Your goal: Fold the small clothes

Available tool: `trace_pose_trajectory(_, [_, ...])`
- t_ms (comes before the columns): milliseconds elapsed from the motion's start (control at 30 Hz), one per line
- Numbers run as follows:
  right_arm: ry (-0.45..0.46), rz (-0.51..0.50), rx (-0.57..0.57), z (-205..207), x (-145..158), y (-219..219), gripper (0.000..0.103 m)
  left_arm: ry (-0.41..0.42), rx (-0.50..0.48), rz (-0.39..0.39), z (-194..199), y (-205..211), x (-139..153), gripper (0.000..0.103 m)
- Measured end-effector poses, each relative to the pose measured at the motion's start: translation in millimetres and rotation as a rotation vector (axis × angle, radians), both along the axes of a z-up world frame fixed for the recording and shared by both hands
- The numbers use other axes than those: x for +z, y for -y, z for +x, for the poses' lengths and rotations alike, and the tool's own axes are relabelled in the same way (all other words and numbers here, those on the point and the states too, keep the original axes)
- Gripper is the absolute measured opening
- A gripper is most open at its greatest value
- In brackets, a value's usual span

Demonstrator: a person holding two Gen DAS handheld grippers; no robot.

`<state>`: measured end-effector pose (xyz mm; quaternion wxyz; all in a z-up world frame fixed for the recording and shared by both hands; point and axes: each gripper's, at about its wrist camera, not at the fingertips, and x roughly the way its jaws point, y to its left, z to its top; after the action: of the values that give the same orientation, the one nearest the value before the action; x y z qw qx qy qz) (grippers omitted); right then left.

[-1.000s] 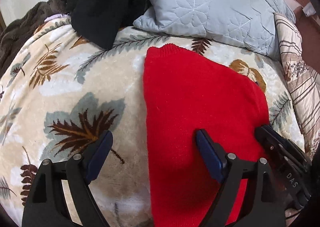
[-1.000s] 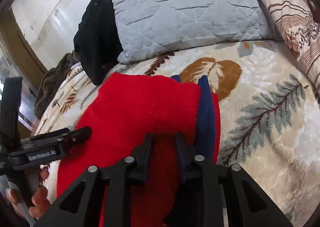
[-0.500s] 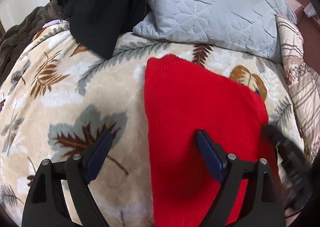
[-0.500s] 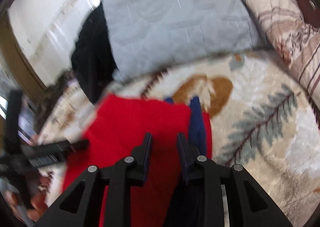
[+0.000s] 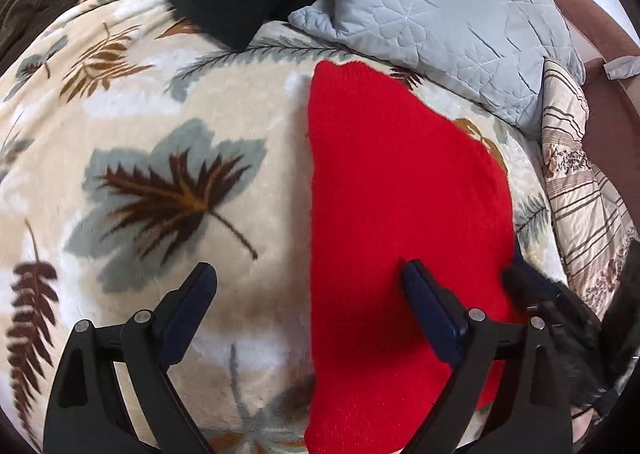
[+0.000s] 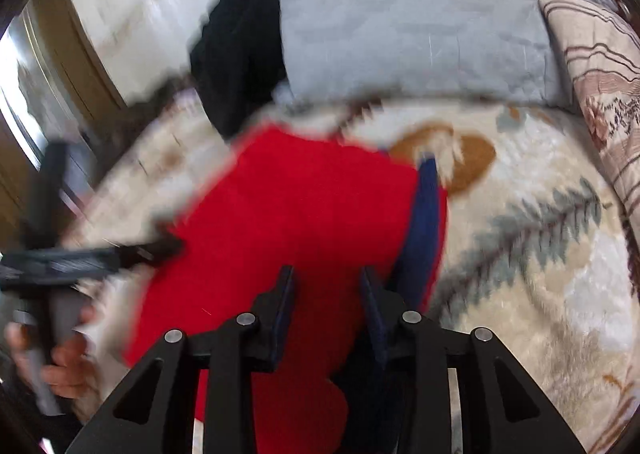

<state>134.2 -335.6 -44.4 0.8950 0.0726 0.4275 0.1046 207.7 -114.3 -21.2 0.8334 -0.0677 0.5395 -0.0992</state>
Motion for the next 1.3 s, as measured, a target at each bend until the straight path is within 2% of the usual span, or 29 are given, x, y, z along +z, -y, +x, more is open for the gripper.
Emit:
trace_pose_trajectory(67, [0.015,-0.001,0.0,-7.1,9.4,0.5,0.036,-0.022,0.007,-0.001,0.6,-0.1,1.1,0.096])
trace_pose_trajectory(133, [0.058,0.016,0.039,-22.6,23.0,5.5,0.037,-0.033,0.004,-0.036,-1.8,-5.4,12.8,0.095])
trace_pose_trajectory(233, [0.028,0.012,0.115,-38.0,20.2,8.1,0.037,0.015,-0.005,-0.021,-16.9,-9.0,23.9,0.095])
trace_pose_trajectory(300, [-0.022,-0.014,0.118,-36.4,4.4,6.6,0.036,0.003,-0.023,-0.003,-23.6,-4.8,14.7,0.096])
trace_pose_trajectory(367, [-0.03,-0.007,0.111,-35.0,0.3,6.2,0.037,-0.03,-0.035,0.009,-25.6,1.9,-3.9,0.097])
trace_pose_trajectory(433, [-0.012,0.064,0.094,-36.6,10.6,14.0,0.037,-0.043,-0.025,-0.016,-26.2,-0.5,-5.1,0.097])
trace_pose_trajectory(467, [0.015,0.137,0.059,-38.0,17.4,26.1,0.038,-0.047,-0.027,-0.038,-25.3,-3.3,-0.7,0.097])
trace_pose_trajectory(500, [0.027,0.174,0.024,-38.3,19.8,34.7,0.044,-0.047,-0.029,-0.051,-24.2,-5.4,2.9,0.097])
trace_pose_trajectory(533, [0.032,0.221,-0.035,-36.1,21.0,48.3,0.056,-0.045,-0.029,-0.06,-22.1,-7.9,6.5,0.097])
trace_pose_trajectory(600, [0.029,0.314,-0.143,-30.2,15.4,74.4,0.067,-0.044,-0.029,-0.074,-15.2,-12.0,11.2,0.097])
trace_pose_trajectory(767, [-0.06,0.514,-0.252,-5.5,-16.3,98.4,0.068,-0.138,-0.035,-0.202,7.5,-17.6,-3.9,0.097])
trace_pose_trajectory(867, [-0.115,0.621,-0.268,11.4,-36.5,97.3,0.074,-0.193,-0.043,-0.301,16.6,-17.0,-17.0,0.097])
trace_pose_trajectory(933, [-0.121,0.605,-0.257,17.3,-37.9,89.5,0.079,-0.22,-0.044,-0.354,21.7,-16.5,-23.8,0.097])
trace_pose_trajectory(967, [-0.115,0.587,-0.212,21.6,-34.7,81.3,0.082,-0.235,-0.048,-0.372,23.5,-15.5,-27.6,0.097])
trace_pose_trajectory(1033, [-0.133,0.586,-0.126,26.2,-34.0,64.5,0.096,-0.243,-0.067,-0.39,25.4,-12.0,-31.4,0.097])
trace_pose_trajectory(1167, [-0.129,0.417,-0.068,29.3,-33.2,37.3,0.102,-0.227,-0.107,-0.384,29.1,-5.2,-30.3,0.097])
trace_pose_trajectory(1300, [-0.128,0.397,-0.069,28.9,-34.2,33.0,0.103,-0.228,-0.112,-0.397,34.6,-3.5,-32.6,0.096])
